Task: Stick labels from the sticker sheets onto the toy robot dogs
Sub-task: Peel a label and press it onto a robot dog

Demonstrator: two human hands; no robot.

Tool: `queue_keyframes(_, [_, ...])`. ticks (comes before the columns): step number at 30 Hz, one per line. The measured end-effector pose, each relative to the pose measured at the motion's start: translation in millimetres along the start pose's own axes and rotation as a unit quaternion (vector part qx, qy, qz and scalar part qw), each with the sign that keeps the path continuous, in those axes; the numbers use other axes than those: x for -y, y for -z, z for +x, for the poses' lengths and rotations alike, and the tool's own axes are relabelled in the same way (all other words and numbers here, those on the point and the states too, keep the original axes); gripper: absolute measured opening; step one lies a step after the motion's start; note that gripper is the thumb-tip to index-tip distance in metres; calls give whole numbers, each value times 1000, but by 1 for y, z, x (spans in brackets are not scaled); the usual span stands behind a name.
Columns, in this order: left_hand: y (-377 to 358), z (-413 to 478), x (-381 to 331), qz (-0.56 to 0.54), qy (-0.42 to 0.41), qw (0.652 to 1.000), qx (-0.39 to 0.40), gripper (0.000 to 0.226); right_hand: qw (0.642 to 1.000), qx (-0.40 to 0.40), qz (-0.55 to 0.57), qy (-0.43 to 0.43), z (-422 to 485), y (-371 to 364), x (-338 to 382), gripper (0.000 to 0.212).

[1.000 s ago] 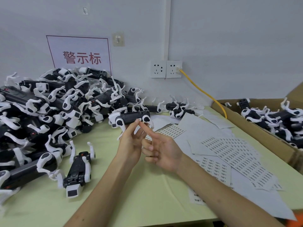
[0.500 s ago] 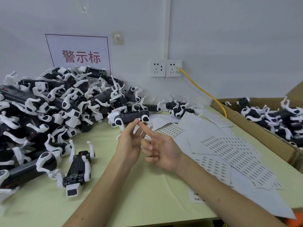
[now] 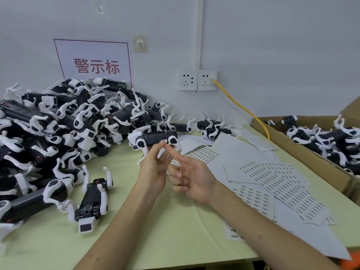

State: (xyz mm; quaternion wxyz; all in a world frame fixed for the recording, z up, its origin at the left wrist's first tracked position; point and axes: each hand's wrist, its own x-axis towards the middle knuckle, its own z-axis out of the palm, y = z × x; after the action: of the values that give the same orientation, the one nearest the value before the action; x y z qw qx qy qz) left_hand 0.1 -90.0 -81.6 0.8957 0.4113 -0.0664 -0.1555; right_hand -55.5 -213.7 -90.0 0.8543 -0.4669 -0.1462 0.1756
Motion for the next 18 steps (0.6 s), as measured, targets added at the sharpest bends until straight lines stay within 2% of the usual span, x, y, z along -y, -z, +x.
queue_keyframes(5, [-2,0,1,4,-21,999,-43,7,1000,-1,2,2,0,-1,0,48])
queue_keyframes(10, [-3,1,4,2,-54,996,-77,19,1000,-28,-1,14,2,0,-1,46])
queue_keyframes(18, [-4,0,4,5,-58,996,-75,11,999,-46,5,23,3,0,-2,44])
